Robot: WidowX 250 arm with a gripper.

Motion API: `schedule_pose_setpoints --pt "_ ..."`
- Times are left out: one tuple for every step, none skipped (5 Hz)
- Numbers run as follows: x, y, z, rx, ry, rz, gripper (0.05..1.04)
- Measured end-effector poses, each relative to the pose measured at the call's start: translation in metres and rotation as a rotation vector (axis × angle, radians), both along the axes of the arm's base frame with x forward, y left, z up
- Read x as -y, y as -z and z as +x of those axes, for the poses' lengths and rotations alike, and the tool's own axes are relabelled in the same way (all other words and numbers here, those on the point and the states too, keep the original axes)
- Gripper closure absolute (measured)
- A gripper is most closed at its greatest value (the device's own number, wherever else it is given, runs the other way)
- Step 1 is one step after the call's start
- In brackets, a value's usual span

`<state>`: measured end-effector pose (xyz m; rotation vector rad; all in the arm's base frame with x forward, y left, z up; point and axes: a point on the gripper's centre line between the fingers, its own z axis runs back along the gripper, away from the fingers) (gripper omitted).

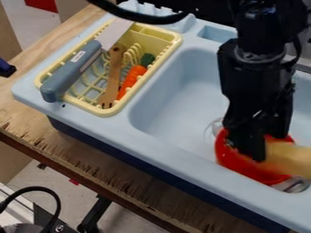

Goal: Put the bread in orange pot

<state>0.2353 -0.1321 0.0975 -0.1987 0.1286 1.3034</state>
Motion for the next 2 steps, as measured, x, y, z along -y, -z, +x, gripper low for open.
schedule_pose_setpoints --pt "-0.003 -0.001 -0.002 -0.010 0.009 0.023 0.086" --pt "-0.007 -0.012 -0.002 0.040 0.004 0.083 0.083"
